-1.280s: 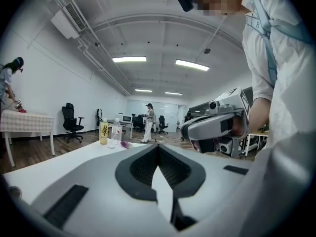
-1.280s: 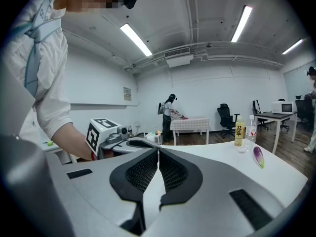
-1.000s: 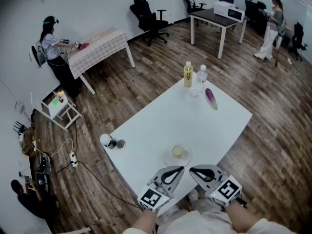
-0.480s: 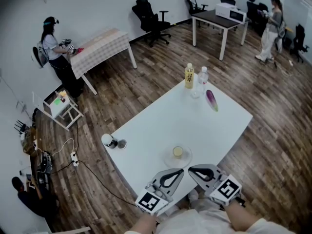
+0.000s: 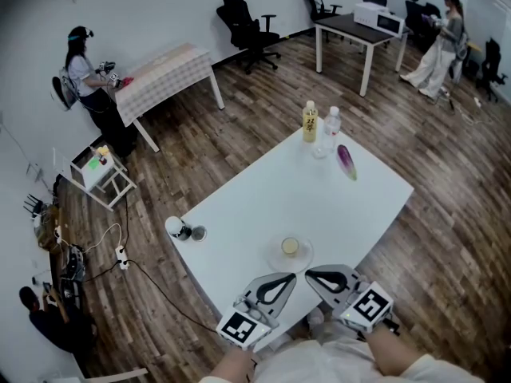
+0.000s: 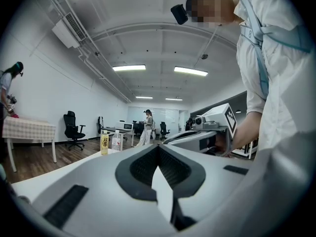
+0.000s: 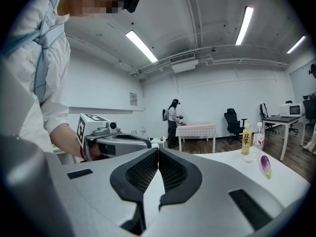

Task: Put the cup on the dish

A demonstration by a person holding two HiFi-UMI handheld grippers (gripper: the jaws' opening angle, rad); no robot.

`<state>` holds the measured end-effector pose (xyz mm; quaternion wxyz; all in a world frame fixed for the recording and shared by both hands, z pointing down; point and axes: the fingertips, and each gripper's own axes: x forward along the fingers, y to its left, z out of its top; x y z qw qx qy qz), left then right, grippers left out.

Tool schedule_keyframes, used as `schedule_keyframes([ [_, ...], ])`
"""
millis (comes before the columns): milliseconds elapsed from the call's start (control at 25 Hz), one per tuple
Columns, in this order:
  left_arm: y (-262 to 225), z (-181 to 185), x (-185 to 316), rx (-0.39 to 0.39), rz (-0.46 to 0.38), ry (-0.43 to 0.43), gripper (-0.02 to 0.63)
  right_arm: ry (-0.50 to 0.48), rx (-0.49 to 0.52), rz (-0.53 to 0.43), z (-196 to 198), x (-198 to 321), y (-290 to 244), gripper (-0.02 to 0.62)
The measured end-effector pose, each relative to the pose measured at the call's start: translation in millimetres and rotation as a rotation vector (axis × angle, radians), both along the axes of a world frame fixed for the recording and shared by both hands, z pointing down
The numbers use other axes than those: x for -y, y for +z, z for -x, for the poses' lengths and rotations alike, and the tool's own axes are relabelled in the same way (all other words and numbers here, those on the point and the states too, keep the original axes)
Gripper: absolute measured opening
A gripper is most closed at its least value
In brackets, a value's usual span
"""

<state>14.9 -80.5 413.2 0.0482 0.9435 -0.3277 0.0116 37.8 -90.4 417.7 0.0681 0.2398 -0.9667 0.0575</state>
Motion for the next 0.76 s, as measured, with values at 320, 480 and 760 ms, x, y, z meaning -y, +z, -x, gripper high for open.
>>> schedule_keyframes([
  [320, -0.9, -2.8, 1.7, 0.002, 0.003, -0.007, 0.000, -0.003, 0.004, -0.002, -4.1, 3.1, -1.8, 0.032],
  [480, -2.3, -3.4, 2.4, 0.001, -0.003, -0.010, 0.000, -0.005, 0.005, -0.001, -5.6, 3.2, -1.8, 0.032],
  [760, -2.1, -2.4, 7.1, -0.002, -0.003, -0.012, 0.000, -0.013, 0.006, -0.005, -3.9, 6.6, -1.6, 0.032],
])
